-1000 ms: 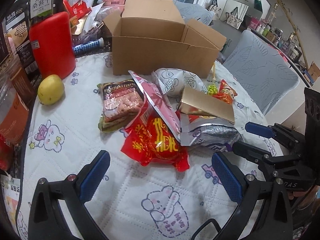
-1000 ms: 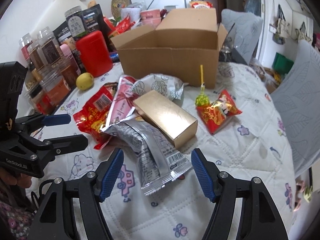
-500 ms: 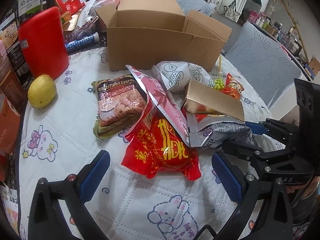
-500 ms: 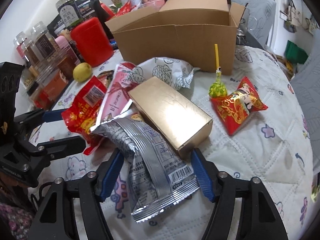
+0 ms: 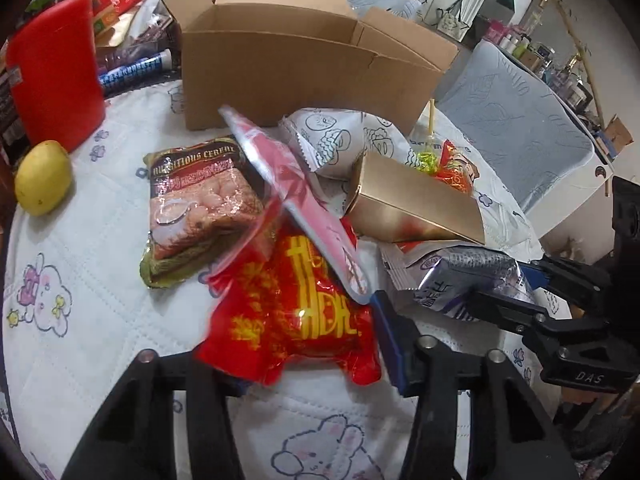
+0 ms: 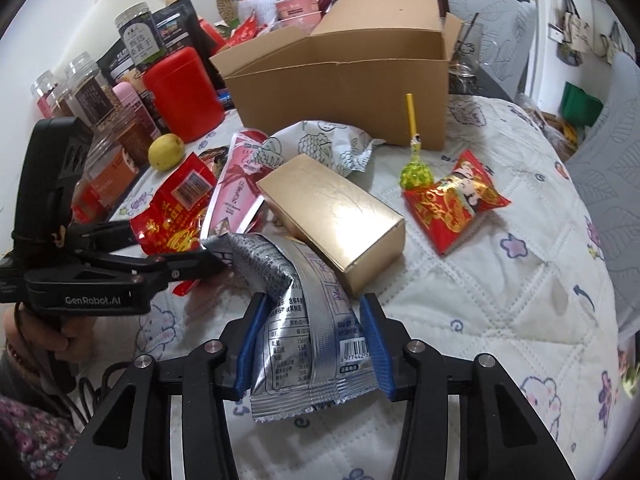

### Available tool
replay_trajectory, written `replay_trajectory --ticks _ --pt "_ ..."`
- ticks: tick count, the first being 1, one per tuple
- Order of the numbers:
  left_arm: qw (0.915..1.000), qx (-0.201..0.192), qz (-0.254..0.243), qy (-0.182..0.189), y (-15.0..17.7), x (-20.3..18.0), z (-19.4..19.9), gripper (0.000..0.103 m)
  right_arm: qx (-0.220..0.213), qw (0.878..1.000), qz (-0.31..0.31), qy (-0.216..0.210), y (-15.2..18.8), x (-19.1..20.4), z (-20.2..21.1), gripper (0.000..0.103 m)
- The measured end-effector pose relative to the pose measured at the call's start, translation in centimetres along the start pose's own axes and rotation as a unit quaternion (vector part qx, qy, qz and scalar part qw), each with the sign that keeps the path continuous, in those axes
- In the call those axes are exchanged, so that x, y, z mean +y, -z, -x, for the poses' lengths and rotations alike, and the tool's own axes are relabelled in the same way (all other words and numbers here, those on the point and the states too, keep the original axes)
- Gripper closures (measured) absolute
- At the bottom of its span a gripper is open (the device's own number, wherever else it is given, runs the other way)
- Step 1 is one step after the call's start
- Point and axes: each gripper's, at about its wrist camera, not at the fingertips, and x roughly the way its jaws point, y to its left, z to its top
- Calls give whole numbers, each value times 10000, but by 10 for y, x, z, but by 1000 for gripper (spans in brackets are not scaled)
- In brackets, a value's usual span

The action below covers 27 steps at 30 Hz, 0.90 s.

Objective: Organize snacks
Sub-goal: 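Grasp the red snack bag with the left tool while the right tool grasps the silver chip bag, then lift the red bag with the left tool while the right tool lifts the silver bag toward the box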

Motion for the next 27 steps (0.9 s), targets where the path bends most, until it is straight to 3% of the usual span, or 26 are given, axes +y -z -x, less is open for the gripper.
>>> replay_trajectory --ticks 16,27 --pt "9998 170 -122 -47 42 -8 39 59 -138 9993 -119 317 25 -2 28 58" --pt "9991 369 -195 41 57 -12 33 54 235 9994 -60 246 45 5 26 54"
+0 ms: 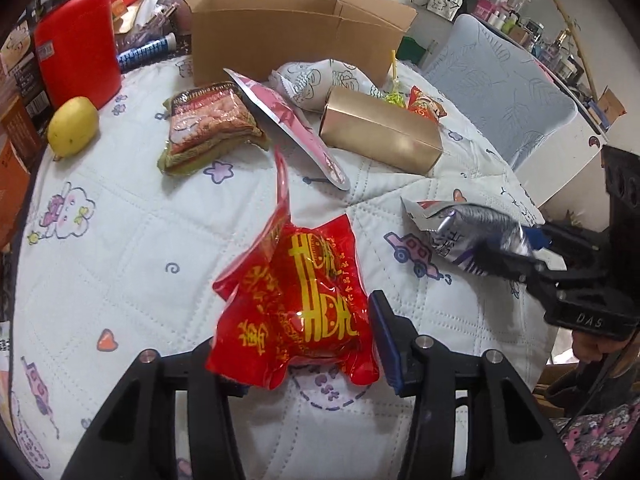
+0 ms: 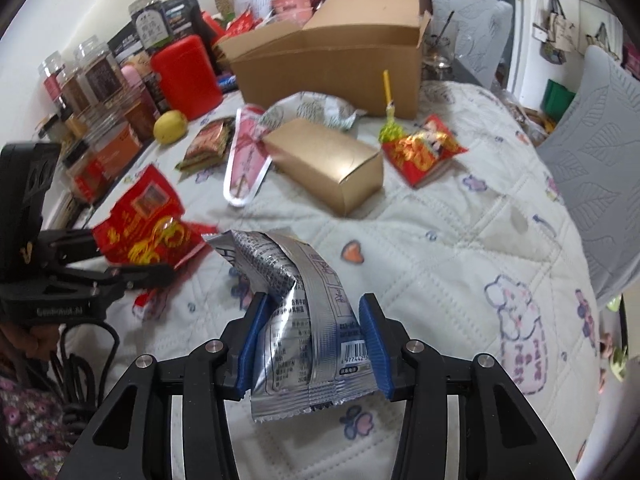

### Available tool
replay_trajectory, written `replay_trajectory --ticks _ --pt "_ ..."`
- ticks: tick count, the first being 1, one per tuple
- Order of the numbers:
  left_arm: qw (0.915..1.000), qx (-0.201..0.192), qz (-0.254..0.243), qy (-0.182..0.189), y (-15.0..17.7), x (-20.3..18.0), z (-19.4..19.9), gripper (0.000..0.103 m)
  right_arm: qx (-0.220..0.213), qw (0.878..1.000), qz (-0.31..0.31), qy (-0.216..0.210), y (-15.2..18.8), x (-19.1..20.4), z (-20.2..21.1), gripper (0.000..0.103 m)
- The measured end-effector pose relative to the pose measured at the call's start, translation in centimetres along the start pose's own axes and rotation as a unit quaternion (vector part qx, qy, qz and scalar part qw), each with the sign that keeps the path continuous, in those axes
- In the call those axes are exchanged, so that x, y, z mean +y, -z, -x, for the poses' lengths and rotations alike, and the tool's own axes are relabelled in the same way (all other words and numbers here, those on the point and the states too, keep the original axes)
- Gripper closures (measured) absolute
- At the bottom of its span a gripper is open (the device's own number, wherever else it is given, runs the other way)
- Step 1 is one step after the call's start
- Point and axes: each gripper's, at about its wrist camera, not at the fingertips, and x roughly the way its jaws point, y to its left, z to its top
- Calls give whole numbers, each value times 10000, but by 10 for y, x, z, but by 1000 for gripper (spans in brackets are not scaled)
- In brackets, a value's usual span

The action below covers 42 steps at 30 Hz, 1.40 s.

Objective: Organize snacks
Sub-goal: 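Lift the red bag with the left tool while the right tool lifts the silver bag toward the box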

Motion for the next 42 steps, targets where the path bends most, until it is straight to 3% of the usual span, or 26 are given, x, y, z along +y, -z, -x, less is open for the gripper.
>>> replay_trajectory --ticks 4,8,14,16,17,20,25,35,42 --pt "9994 -105 -281 -194 -1 -8 -5 52 162 9998 -37 -71 1 -1 -9 51" --pt "9977 -137 -491 -446 -6 -16 -11 51 187 9995 203 -137 -2 8 -15 36" --pt "9980 -234 -321 -492 -9 -14 -12 52 165 9992 348 -72 -7 11 -22 36" --pt "9985 -255 -199 -432 -9 -10 -10 54 153 9990 416 6 -7 12 -22 42" --pt "9988 -251 -124 -400 -9 -9 -10 54 149 9989 446 10 -8 13 -22 53" --pt "9992 -247 201 -260 -12 -3 -8 57 139 9983 547 -118 -8 16 -22 58" --pt "9993 -274 223 -128 -10 -3 -3 57 -26 9989 438 -188 -7 16 -15 66" --pt "9977 -642 187 -129 -11 -11 23 57 -426 9977 180 -503 -2 20 3 68" --pt "9966 -812 109 -94 -11 -21 37 57 -647 9965 173 -492 0 26 17 68"
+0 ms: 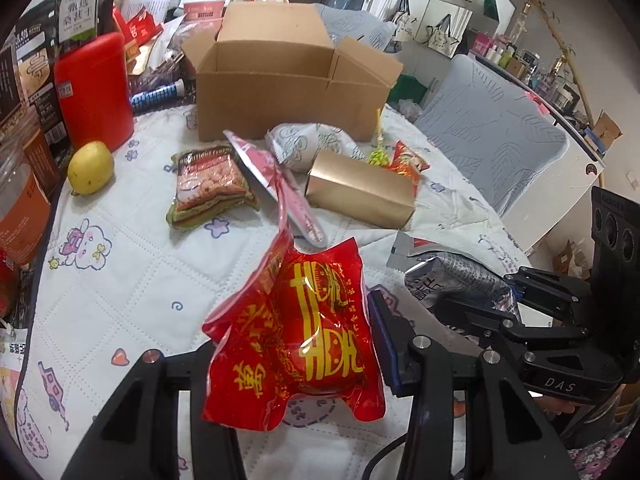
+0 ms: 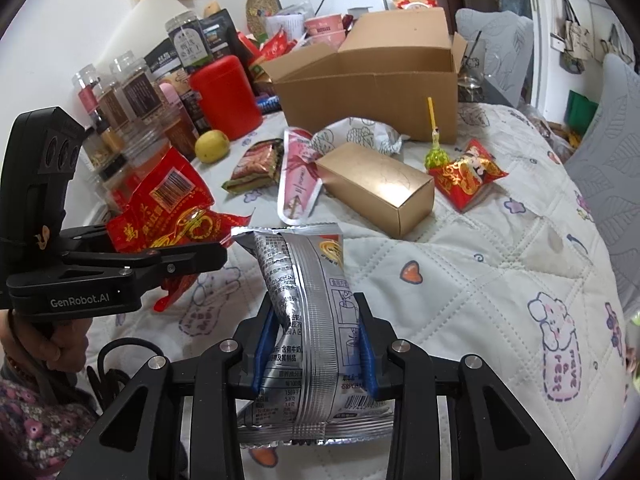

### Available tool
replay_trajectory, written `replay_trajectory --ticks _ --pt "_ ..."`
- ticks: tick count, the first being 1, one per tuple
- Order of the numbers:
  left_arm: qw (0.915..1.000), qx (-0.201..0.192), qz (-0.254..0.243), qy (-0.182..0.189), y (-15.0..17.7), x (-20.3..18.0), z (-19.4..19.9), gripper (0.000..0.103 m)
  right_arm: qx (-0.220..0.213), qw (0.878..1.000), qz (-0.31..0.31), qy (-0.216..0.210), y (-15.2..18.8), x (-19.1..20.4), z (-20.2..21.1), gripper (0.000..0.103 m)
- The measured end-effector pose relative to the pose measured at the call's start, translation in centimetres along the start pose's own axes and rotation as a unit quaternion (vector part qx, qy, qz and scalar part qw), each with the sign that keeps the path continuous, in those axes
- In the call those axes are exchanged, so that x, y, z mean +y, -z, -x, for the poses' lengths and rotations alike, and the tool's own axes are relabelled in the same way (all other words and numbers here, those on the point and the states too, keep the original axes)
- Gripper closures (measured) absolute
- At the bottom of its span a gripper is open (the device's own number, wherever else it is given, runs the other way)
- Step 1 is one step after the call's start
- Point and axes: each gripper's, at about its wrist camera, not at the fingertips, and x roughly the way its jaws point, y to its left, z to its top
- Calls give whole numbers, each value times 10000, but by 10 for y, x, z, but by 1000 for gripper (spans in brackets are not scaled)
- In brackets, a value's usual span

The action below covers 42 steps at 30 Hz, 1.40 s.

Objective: Organize snacks
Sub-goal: 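Lift the red bag with the left tool while the right tool lifts the silver bag toward the box, then carry the red bag and silver bag with both tools over the open cardboard box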

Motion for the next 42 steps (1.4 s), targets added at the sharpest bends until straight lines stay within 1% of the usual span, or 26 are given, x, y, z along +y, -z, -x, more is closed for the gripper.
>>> replay_trajectory --ticks 10,15,19,28,35,42 --pt "9992 -388 -108 35 -10 -15 24 57 -406 9992 0 -46 -8 7 23 68" --pt "9978 -633 -182 41 -22 -20 36 57 -627 9980 76 1 -21 10 35 68" --pt "9957 -895 -204 117 -36 -25 46 57 -800 9967 110 31 -33 10 43 68" --pt "9904 -1321 -346 191 -68 -33 59 57 -1213 9925 130 -32 -59 3 59 68" --pt "9864 -1566 -450 196 -96 -35 63 57 -1485 9886 228 34 -84 -4 65 68" --pt "9835 -1727 -522 96 -124 -32 61 57 -1605 9863 346 129 -113 -9 63 68"
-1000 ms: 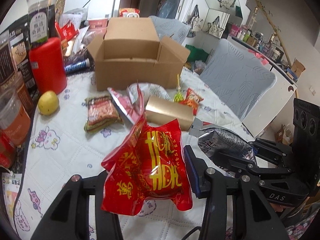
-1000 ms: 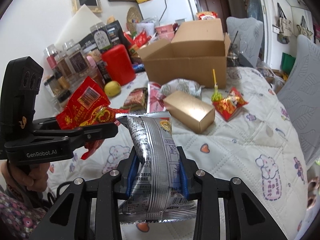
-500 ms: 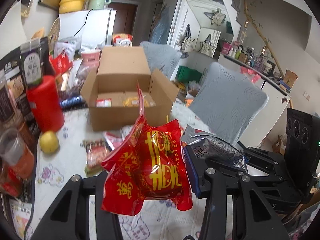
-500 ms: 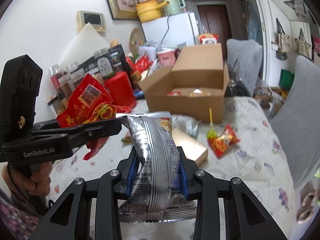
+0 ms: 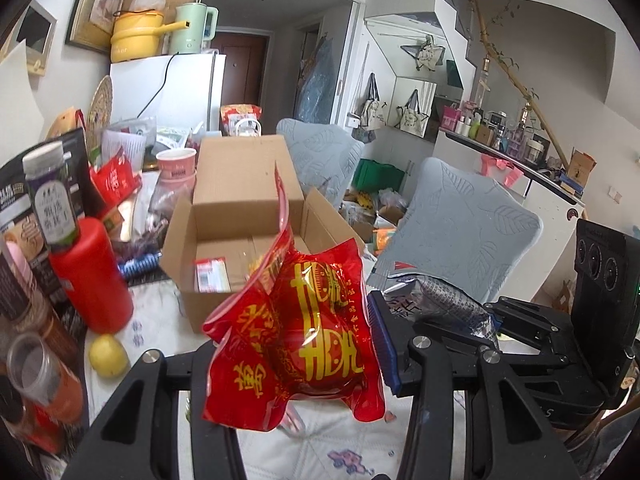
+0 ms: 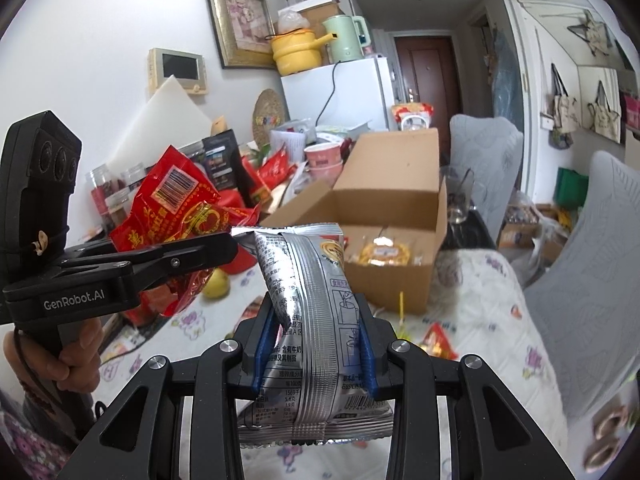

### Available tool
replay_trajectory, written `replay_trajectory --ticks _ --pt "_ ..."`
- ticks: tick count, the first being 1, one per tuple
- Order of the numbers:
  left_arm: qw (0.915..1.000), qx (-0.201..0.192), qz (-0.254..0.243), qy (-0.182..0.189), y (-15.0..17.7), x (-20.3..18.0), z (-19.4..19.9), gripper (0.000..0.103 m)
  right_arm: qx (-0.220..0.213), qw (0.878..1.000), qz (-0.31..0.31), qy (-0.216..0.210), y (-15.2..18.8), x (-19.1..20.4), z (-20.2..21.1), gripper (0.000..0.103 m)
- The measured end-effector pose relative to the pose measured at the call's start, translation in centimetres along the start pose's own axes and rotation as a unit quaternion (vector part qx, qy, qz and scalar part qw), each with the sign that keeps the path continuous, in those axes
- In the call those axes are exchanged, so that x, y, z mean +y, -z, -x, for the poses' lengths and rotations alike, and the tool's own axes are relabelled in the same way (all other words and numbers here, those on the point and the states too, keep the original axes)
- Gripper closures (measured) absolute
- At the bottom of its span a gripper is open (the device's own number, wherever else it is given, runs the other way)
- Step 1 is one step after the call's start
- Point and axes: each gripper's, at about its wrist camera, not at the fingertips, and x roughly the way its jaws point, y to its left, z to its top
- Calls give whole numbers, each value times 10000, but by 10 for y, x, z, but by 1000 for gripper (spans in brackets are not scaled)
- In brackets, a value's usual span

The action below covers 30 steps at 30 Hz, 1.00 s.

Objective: Organize snacks
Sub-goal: 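Carry the red bag and silver bag with both tools over the open cardboard box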

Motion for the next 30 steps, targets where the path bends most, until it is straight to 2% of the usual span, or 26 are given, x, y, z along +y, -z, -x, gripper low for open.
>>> replay_trajectory --ticks 9,18,26,30 --pt "9998 -78 -161 18 -40 13 -24 57 -174 9997 158 50 -38 -11 -22 68" --pt "9998 -5 -187 11 -60 28 -61 57 -201 9987 380 268 -66 -22 -52 68" --pt "9996 162 -118 -182 -71 54 -105 57 -18 9982 423 414 -79 -37 -92 68" --pt "9989 299 -155 -325 -74 64 -129 57 161 9983 423 355 -84 -44 -116 68"
